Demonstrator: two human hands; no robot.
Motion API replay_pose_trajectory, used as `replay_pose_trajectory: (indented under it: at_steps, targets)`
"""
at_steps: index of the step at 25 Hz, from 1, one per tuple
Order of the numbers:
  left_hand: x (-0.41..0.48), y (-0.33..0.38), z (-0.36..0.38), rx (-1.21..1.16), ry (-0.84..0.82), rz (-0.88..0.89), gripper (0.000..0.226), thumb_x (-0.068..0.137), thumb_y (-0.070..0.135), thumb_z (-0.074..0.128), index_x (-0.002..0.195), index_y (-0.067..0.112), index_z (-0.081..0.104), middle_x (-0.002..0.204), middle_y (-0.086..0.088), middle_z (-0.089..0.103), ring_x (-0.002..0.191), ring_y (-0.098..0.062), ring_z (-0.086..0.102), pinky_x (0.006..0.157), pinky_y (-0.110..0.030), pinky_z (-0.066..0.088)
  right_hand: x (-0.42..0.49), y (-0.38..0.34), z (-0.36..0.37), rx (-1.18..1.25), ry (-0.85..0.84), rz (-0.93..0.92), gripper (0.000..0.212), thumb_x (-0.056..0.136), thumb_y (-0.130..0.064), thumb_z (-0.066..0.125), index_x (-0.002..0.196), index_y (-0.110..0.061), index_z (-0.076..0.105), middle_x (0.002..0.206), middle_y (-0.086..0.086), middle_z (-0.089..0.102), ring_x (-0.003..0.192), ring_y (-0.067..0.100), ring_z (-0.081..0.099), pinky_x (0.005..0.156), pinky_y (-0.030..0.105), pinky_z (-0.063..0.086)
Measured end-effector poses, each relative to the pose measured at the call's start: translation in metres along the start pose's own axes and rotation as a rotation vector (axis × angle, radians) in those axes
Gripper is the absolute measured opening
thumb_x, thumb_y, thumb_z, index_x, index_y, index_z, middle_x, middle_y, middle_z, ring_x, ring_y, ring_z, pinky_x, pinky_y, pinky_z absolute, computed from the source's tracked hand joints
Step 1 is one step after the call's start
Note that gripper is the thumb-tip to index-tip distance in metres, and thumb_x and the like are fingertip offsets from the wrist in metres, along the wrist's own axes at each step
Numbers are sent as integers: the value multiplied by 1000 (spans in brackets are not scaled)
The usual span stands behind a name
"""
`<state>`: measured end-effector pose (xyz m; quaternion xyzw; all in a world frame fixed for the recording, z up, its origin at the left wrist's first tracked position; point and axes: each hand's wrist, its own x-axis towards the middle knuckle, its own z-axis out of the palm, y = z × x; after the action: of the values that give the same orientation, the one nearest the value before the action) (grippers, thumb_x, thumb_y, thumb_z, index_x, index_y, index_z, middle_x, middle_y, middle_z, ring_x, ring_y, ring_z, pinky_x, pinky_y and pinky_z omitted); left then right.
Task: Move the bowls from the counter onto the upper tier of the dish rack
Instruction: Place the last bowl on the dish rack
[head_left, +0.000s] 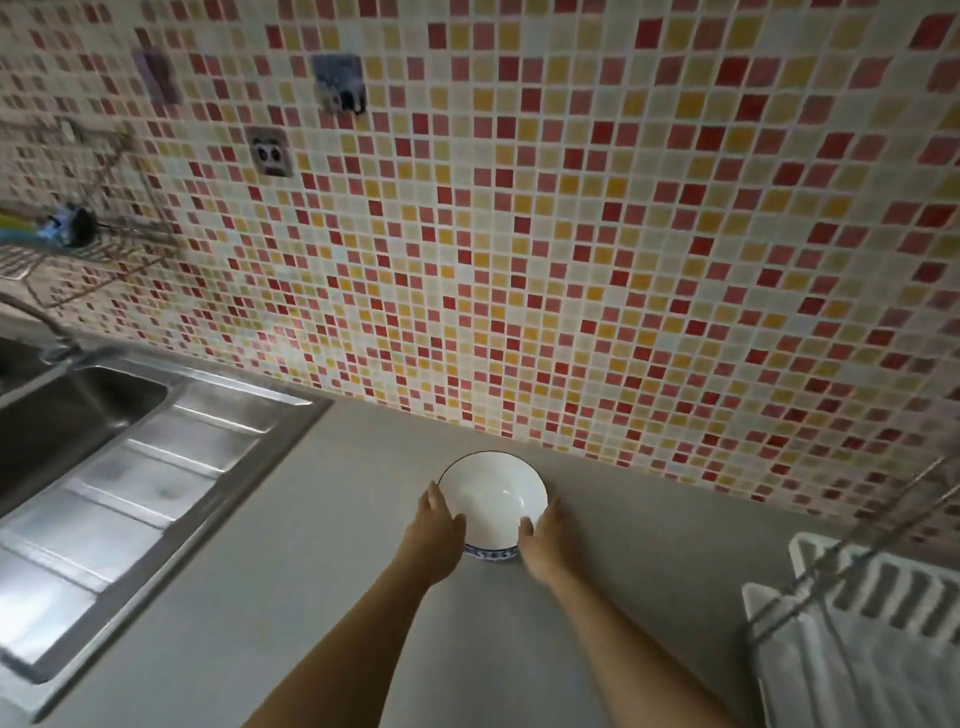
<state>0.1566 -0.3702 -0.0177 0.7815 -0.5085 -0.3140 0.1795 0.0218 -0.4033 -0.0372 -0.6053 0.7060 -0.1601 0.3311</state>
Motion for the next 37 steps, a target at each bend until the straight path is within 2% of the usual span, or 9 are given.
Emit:
replay_pose_trajectory:
  at_steps: [9, 14, 17, 22, 27, 30, 32, 35, 37]
  targets:
    - [-13, -4, 12, 181, 67, -83, 73, 93, 3, 46, 148, -2, -3, 153, -21, 20, 130, -35, 46, 105, -36, 38, -25, 7, -5, 38, 82, -104, 51, 95, -6, 39, 144, -9, 26, 141, 10, 46, 122, 24, 50, 97, 28, 41]
    - [-58, -9, -12, 50, 233, -74, 41, 92, -5, 32, 132, 3, 30, 132, -21, 44, 110, -43, 55, 93, -46, 45, -67, 8, -23, -34, 78, -327, 53, 98, -11, 36, 148, -11, 19, 149, 6, 37, 126, 22, 49, 100, 25, 40]
    - [-100, -8, -35, 26, 333, -20, 46, 95, 0, 28, 140, 9, 25, 133, -22, 49, 112, -41, 56, 94, -48, 46, -113, 4, -44, -36, 107, -461, 51, 98, -13, 35, 147, -14, 20, 148, 5, 40, 122, 24, 54, 97, 27, 43]
    - [-191, 4, -77, 51, 517, 151, 40, 100, 13, 26, 140, 13, 29, 118, -22, 61, 101, -39, 61, 85, -45, 49, -201, -9, -88, 94, 161, -613, 52, 98, -16, 36, 147, -22, 22, 149, 1, 40, 128, 22, 49, 105, 32, 41]
    - [-292, 29, -100, -139, 717, 410, 41, 97, 5, 32, 138, 11, 31, 100, -22, 62, 78, -34, 58, 65, -38, 43, -300, -24, -149, 81, 389, -810, 52, 98, -10, 36, 147, -16, 20, 148, 6, 40, 127, 22, 49, 101, 28, 43]
    - [-344, 57, -111, -376, 802, 559, 32, 99, 10, 30, 131, 13, 37, 100, -14, 60, 81, -34, 57, 69, -43, 49, -345, -33, -192, 67, 575, -891, 52, 97, -8, 37, 146, -15, 23, 134, 12, 54, 102, 28, 63, 87, 37, 53]
    - [-379, 86, -119, -477, 845, 671, 30, 101, 14, 30, 130, 10, 38, 99, -6, 55, 76, -26, 54, 64, -33, 43, -371, -37, -225, 129, 711, -947, 52, 95, -7, 41, 145, -16, 27, 122, 12, 62, 89, 26, 65, 79, 37, 56]
    - [-425, 129, -128, -522, 857, 856, 37, 100, 27, 32, 129, 4, 31, 95, -4, 52, 62, -3, 48, 44, -7, 38, -405, -37, -268, 261, 831, -1007, 48, 98, -24, 39, 145, -21, 29, 127, 2, 61, 98, 11, 63, 84, 21, 53]
    - [-446, 151, -130, -529, 836, 1018, 44, 94, 45, 26, 122, 10, 25, 97, 0, 51, 67, 1, 52, 48, -2, 43, -426, -31, -292, 373, 848, -1037, 50, 95, -46, 31, 140, -25, 35, 128, -9, 58, 101, -11, 53, 87, 4, 41]
